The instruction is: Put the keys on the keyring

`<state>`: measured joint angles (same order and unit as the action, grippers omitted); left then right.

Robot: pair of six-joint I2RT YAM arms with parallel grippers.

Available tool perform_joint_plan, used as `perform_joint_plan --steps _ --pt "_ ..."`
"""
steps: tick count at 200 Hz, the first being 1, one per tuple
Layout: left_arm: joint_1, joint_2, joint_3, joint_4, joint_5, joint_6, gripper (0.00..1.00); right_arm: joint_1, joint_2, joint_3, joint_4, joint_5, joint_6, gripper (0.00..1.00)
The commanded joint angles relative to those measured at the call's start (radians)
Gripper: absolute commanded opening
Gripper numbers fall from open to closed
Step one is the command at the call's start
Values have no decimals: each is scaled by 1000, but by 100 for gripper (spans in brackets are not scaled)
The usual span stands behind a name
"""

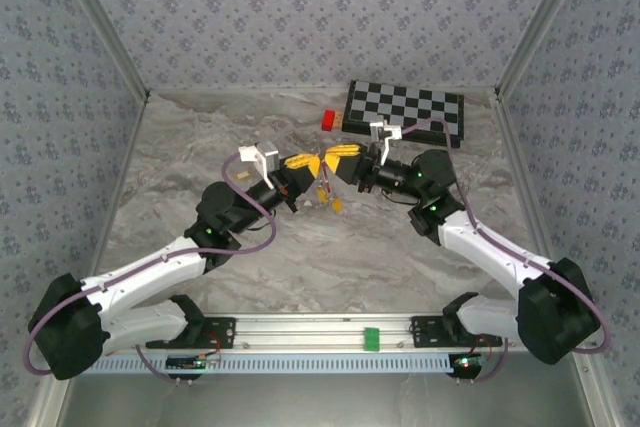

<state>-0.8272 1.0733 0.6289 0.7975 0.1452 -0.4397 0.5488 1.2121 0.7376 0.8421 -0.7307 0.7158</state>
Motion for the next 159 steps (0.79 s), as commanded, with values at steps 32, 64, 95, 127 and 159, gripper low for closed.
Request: perform_joint_plan --steps 32,64,95,127,159 --pt "-10 -26 16 54 16 -11 0 17 23 49 20 -33 1 20" --pt "-10 -23 20 55 18 -8 0 25 24 57 11 -41 -7 11" --pt "-9 -26 21 41 13 -2 0 25 20 57 -14 -49 -19 0" --pt "4 -69 55 -105 23 17 10 2 -24 62 -186 -40 -136 0" --pt "52 -150 76 -268 68 23 28 -10 -72 117 -490 1 -349 0"
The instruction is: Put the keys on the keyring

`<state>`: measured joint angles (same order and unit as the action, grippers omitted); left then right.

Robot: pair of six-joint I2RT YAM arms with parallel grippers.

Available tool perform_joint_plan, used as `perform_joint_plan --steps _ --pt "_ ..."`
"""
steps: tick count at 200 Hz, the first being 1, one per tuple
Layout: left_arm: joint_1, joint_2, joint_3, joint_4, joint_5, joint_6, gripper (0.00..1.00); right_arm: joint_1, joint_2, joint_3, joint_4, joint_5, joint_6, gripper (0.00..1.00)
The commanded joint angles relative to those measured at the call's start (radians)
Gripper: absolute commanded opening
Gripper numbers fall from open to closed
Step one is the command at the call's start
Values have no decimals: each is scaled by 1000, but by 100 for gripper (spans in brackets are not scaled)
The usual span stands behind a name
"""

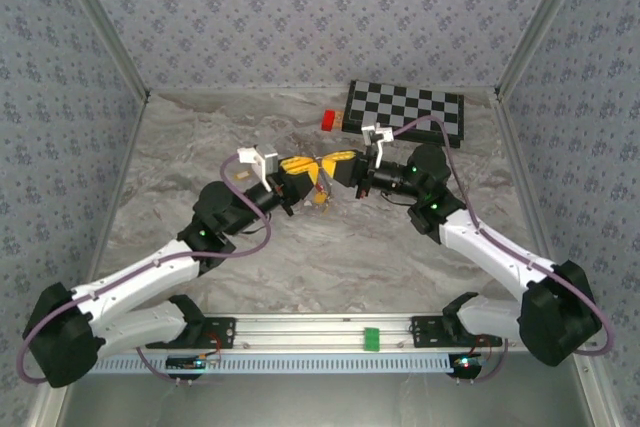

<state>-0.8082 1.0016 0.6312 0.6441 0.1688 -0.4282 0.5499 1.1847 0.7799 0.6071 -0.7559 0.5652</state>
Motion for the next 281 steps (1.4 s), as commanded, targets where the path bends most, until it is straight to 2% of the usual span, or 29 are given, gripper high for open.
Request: perform_joint_plan --steps 1,35,104,179,281 --pt "35 -80 76 -121 46 12 28 -11 -45 76 -265 28 -204 0" --pt "95 -117 134 -316 142 31 32 -4 -44 135 -467 56 -346 0" --pt "108 -73 205 -533 215 121 31 42 -14 245 -711 84 -539 0" --pt "136 11 213 -503 349 118 31 59 -11 246 -727 57 -567 0" --pt "144 60 217 -456 413 123 28 59 -11 233 -696 -3 -550 0"
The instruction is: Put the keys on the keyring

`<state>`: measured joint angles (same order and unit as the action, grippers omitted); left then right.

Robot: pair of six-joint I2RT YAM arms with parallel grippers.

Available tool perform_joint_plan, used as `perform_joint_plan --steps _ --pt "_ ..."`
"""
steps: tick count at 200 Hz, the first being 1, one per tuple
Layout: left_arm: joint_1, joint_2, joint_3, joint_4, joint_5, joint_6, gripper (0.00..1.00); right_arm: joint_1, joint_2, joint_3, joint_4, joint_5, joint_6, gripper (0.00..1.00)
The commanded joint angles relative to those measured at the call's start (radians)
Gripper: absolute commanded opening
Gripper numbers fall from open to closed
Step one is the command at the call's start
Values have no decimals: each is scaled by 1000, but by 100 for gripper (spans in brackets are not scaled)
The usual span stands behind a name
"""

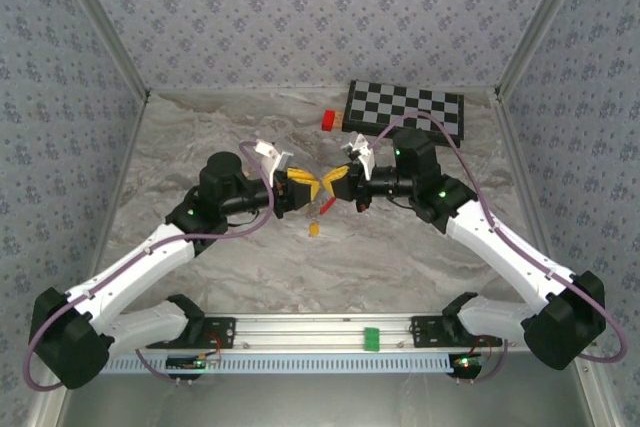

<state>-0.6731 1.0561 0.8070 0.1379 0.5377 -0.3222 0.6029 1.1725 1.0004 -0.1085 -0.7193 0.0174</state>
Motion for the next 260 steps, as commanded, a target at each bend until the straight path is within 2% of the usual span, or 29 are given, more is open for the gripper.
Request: perform_joint_plan --steps 1,81,95,109,124,149,156,164,177,188,220,260 --pt "8 6 40 50 45 18 28 6 1 12 20 -40 -2 0" --pt "9 23 48 42 123 36 20 8 -1 9 36 -66 9 0" --pt "8 24 50 34 124 43 14 8 -2 9 37 -67 12 0" --pt "9 22 51 36 119 41 12 8 -2 8 38 -70 11 0" --pt "9 18 52 43 114 38 0 7 -2 7 38 -71 11 0" --pt "8 12 47 62 105 24 0 6 -5 -3 38 -47 17 0" --pt "8 9 44 77 93 12 0 5 -8 -7 41 -28 26 15" --pt "8 3 33 100 81 -3 0 -1 -15 -15 51 -7 41 22" --pt "7 -9 17 136 53 -23 0 -22 -33 -55 128 15 104 29" --pt "7 -20 2 156 18 -37 0 -47 -55 -113 235 9 178 31" --pt "0 -42 -23 187 -73 -55 0 -110 -84 -256 527 12 382 28" --pt "-26 -45 -15 171 -154 -53 0 -109 -33 -278 635 -8 458 25"
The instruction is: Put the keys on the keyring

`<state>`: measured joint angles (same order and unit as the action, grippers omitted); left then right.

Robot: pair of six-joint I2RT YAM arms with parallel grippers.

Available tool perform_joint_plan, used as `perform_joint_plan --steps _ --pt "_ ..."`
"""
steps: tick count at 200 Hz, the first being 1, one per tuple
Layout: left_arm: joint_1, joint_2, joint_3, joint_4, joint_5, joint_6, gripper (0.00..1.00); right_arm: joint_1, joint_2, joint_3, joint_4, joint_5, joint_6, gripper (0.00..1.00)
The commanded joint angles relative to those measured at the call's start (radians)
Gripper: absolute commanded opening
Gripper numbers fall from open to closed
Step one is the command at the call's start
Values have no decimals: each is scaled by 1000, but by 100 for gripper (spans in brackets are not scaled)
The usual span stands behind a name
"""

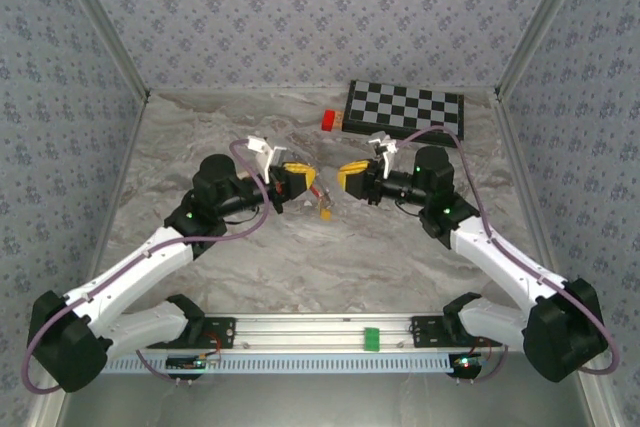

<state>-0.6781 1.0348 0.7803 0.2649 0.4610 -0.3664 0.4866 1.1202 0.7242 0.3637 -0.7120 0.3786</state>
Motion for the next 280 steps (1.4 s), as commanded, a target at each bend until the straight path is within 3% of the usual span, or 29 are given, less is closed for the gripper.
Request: perform_joint_plan --steps 1,141,177,222,280 --pt "-22 -25 12 43 -80 -7 0 8 21 -1 163 -16 98 25" --pt "-50 -87 1 -44 -244 18 0 37 82 11 172 20 88 25" --pt "-47 -141 -3 -113 -350 29 0 45 123 21 121 134 49 25" --pt "-42 -259 -1 -274 -489 64 0 71 338 120 119 204 85 26" --pt "-39 -428 -27 -394 -566 92 0 155 749 414 116 266 241 24"
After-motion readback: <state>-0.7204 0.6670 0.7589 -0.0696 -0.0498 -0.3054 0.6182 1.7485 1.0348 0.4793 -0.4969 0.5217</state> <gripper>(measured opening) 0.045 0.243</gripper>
